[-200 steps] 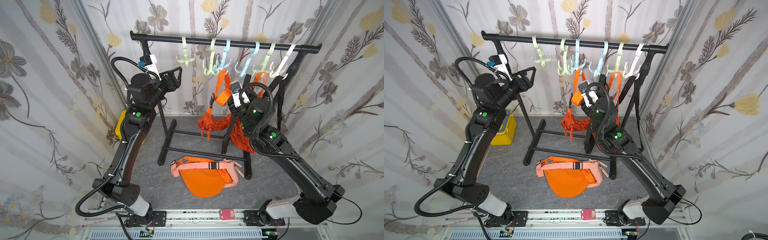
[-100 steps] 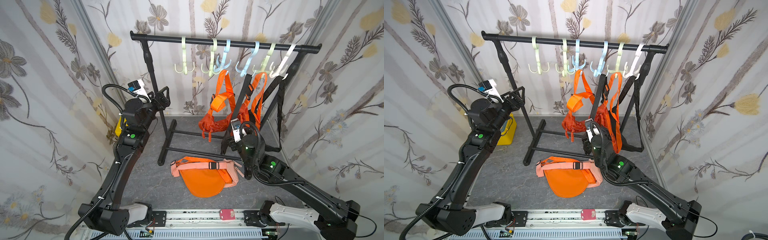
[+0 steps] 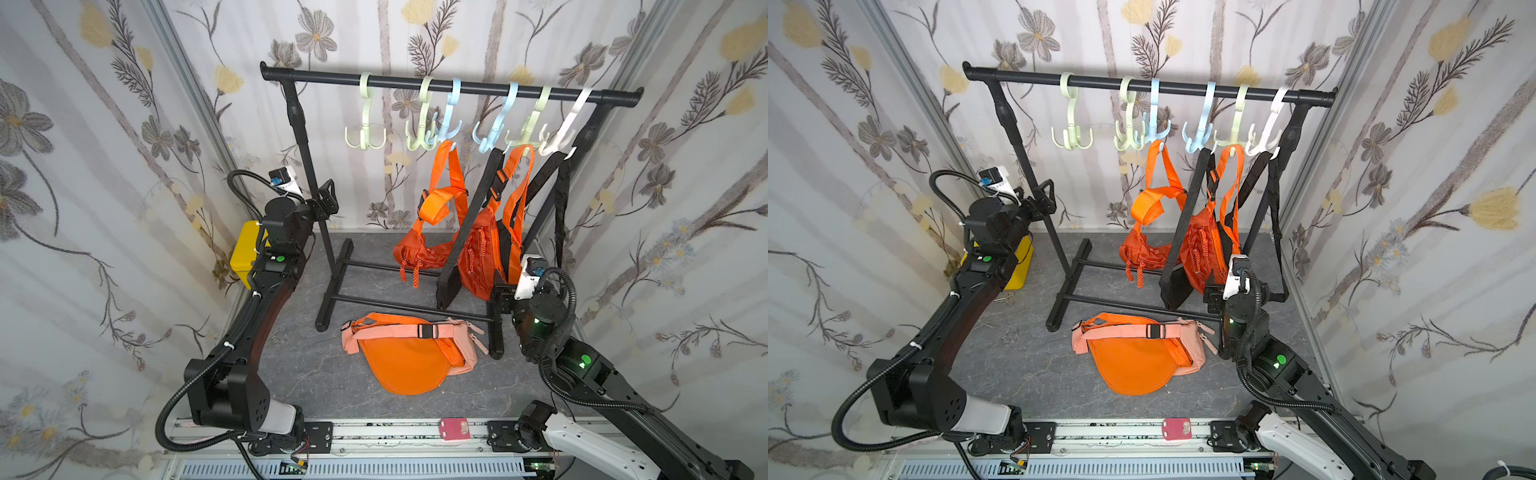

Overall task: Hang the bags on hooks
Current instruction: Adjust the clothesline at the center of the board.

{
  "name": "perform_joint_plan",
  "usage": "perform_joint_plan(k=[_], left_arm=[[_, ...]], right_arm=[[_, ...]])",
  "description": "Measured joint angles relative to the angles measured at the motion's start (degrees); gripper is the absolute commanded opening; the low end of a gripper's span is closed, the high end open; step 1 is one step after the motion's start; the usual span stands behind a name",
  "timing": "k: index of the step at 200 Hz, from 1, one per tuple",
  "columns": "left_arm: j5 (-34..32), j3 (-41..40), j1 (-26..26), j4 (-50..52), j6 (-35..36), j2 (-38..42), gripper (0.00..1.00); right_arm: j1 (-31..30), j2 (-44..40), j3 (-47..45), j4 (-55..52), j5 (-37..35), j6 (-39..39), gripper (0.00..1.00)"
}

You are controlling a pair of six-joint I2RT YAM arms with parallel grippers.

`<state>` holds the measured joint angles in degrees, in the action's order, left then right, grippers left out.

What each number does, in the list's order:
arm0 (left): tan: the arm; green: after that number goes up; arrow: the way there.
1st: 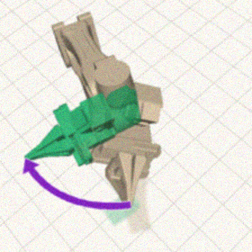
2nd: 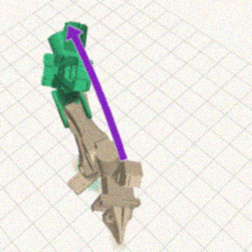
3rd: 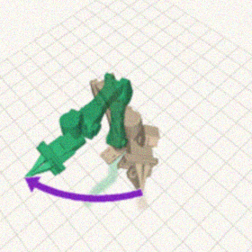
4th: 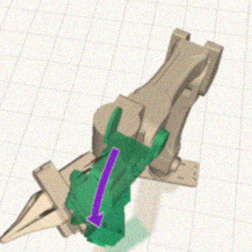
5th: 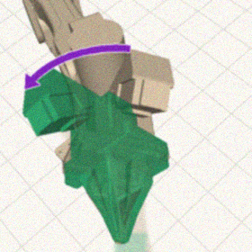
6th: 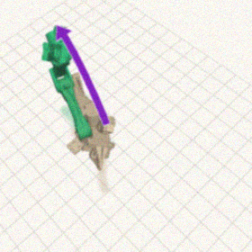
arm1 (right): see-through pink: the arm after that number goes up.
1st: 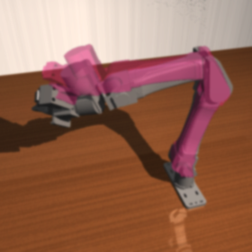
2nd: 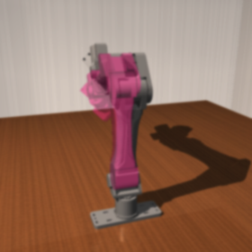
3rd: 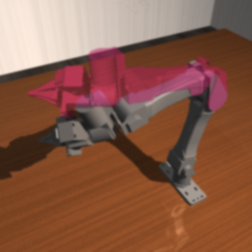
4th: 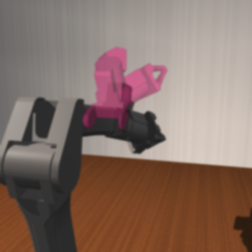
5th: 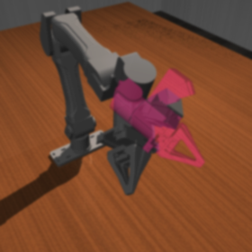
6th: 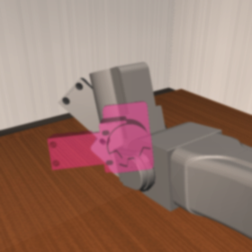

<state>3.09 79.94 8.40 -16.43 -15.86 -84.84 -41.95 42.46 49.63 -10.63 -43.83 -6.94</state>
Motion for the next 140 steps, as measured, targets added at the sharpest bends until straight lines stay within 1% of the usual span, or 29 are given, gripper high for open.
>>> perform_joint_plan(k=[11, 26, 39, 44, 61, 70, 80, 88, 96, 111, 140], left_arm=[[0.2, 1.8, 0.0, -0.5, 1.1, -2.2, 0.9], [0.1, 3.6, 0.0, -0.9, 2.3, -4.3, 0.79], [-0.1, 3.8, 0.0, -1.3, 3.0, -5.1, 0.62], [-0.1, 3.8, 0.0, -1.3, 3.4, -5.1, 0.54], [-0.9, 1.8, 0.0, -3.4, 4.4, -4.6, 0.31], [-2.0, 0.4, 0.0, -4.3, 5.1, -4.0, 0.23], [-1.8, -1.1, -0.2, -5.2, 8.7, -3.0, 0.16], [-2.0, -2.2, -0.2, -5.5, 11.9, -2.0, 0.12], [-1.6, -3.3, -0.1, -5.6, 15.2, -0.9, 0.1], [-1.6, -5.0, 0.0, -5.4, 16.2, 1.0, 0.09], [-1.6, -9.1, 0.0, -5.6, 15.4, 5.3, 0.09]], right_arm=[[0.5, -0.5, 0.0, 0.0, 0.2, -0.2, 0.8], [1.2, -1.2, 0.0, 0.0, 0.5, -0.5, 0.8], [1.8, -1.4, 0.0, 0.1, 0.7, -0.5, 0.8], [2.0, -1.4, 0.0, 0.1, 1.0, -0.5, 0.8], [2.8, -1.3, 0.0, 0.1, 1.9, -0.5, 0.8], [3.1, -1.2, 0.0, 0.1, 2.0, -0.5, 0.8], [3.5, -1.2, 0.0, 0.1, 2.4, -0.5, 0.8], [3.8, -1.2, 0.0, 0.1, 2.8, -0.6, 0.8], [4.1, -1.1, 0.0, 0.1, 3.0, -0.6, 0.8], [4.3, -0.8, 0.0, 0.2, 3.0, -0.5, 0.8], [4.8, -0.3, 0.2, 0.2, 4.5, -0.5, 0.8]])
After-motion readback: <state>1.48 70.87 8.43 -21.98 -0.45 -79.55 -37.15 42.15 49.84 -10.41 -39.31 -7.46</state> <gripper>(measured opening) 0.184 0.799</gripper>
